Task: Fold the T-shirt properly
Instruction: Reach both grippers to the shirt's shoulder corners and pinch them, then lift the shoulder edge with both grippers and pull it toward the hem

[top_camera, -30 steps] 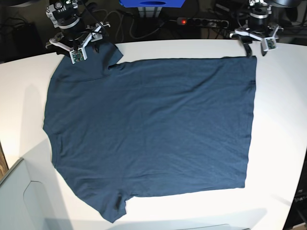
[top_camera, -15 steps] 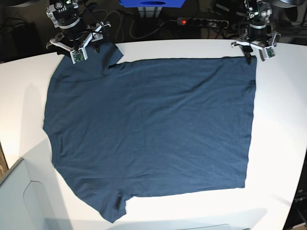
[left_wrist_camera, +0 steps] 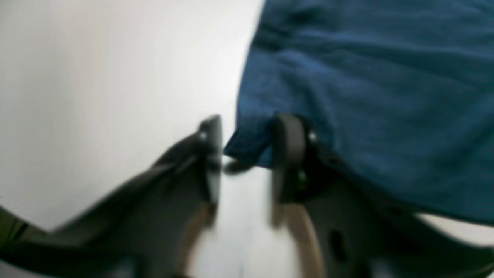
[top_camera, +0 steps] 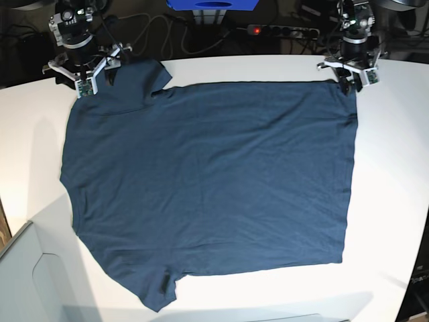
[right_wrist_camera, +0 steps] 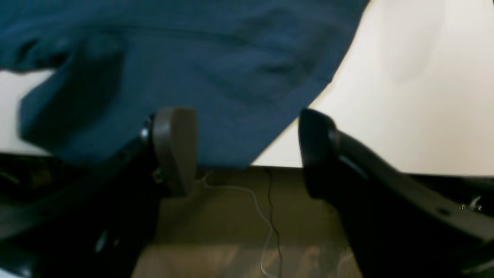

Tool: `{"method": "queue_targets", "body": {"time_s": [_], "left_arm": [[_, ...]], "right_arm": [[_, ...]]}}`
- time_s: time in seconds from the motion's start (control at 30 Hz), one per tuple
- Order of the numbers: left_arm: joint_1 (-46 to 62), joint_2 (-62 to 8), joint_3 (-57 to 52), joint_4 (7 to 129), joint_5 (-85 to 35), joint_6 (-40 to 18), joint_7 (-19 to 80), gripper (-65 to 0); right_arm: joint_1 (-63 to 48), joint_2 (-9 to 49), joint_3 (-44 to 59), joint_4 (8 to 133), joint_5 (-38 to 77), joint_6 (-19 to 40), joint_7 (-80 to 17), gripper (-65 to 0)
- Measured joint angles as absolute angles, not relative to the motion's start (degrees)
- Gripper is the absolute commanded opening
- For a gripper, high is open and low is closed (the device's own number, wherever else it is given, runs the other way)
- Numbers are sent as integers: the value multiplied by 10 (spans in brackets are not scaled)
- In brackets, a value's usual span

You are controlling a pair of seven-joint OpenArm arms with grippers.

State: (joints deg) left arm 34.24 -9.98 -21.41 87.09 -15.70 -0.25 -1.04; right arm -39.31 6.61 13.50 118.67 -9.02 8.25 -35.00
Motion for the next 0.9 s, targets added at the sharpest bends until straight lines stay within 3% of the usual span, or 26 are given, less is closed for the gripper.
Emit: {"method": "queue_targets", "body": {"time_s": [0.2, 0.73, 0.8, 0.9], "left_arm": [[341, -97, -213, 871, -157, -6, -11, -650], [345, -97, -216, 875, -157, -5, -6, -650], [345, -97, -216, 875, -157, -5, -6, -650], [346, -97, -216, 875, -157, -5, -6, -650]], "right_arm": [[-361, 31, 189, 1151, -89, 112, -350, -229], [-307, 33, 197, 1042, -87, 114, -335, -236], [-307, 33, 197, 1042, -88, 114, -335, -264], [-307, 34, 197, 1038, -88, 140, -332, -369]]}}
